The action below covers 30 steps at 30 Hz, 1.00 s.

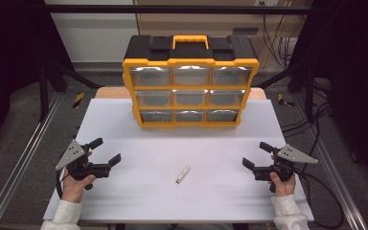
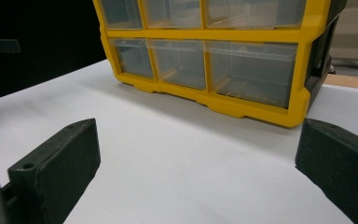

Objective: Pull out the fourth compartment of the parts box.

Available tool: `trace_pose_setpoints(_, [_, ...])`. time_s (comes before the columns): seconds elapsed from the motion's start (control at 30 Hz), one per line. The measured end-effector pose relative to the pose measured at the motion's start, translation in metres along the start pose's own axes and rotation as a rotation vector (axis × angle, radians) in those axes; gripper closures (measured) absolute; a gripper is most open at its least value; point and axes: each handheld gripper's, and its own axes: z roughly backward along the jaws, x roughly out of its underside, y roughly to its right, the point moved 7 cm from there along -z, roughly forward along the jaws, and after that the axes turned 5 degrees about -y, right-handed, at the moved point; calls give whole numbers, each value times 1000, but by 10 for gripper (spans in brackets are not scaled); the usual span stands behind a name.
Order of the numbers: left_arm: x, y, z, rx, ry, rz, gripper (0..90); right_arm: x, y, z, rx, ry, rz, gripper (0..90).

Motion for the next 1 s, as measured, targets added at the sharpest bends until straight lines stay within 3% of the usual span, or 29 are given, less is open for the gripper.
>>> trace_pose_setpoints(0.47, [-1,1,-1,0,1,-5,21,0,0,0,-2,0,1,3])
trace_pose_setpoints(1.0, [-15,9,-9,16,-3,-30,18,0,-1,0,-9,0,4,2])
